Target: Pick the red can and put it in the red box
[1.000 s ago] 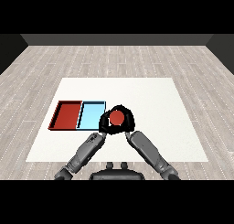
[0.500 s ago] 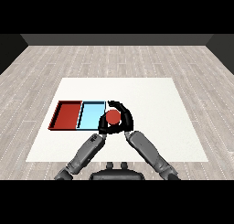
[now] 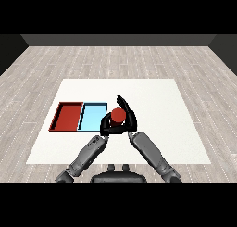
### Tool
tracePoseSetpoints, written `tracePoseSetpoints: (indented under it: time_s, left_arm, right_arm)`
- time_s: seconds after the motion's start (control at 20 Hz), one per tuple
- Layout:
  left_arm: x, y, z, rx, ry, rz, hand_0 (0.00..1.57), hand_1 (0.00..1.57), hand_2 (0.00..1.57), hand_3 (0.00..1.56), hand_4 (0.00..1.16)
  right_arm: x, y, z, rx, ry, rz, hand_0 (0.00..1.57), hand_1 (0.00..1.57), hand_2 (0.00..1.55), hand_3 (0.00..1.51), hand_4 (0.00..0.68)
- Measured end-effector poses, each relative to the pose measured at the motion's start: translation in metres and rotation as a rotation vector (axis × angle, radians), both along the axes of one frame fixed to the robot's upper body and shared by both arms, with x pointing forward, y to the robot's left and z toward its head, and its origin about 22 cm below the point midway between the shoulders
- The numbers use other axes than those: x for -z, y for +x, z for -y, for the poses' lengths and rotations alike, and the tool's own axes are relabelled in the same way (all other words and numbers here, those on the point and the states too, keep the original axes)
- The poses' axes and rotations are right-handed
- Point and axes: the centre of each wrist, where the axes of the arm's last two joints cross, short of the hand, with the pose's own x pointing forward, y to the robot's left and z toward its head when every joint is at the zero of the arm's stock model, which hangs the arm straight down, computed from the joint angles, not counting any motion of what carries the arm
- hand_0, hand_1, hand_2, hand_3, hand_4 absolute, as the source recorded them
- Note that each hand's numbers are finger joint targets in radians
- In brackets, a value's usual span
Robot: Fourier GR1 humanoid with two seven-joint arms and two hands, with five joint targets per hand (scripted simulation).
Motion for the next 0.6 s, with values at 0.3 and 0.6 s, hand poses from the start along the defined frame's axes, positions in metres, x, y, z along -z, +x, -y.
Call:
tracePoseSetpoints:
  time_s: [0.3, 0.6]
  left_arm:
    - [-0.004, -0.001, -0.004, -0.015, 0.013, 0.006, 1.57, 1.57, 1.57, 1.47, 1.13]
    - [-0.013, 0.01, -0.01, -0.043, 0.01, 0.021, 1.57, 1.57, 1.56, 1.47, 1.13]
  right_arm:
    - [0.003, -0.004, 0.009, 0.009, 0.025, -0.006, 0.0, 0.0, 0.0, 0.0, 0.0]
    - [0.005, -0.021, 0.041, 0.01, 0.056, 0.008, 0.0, 0.0, 0.0, 0.0, 0.0]
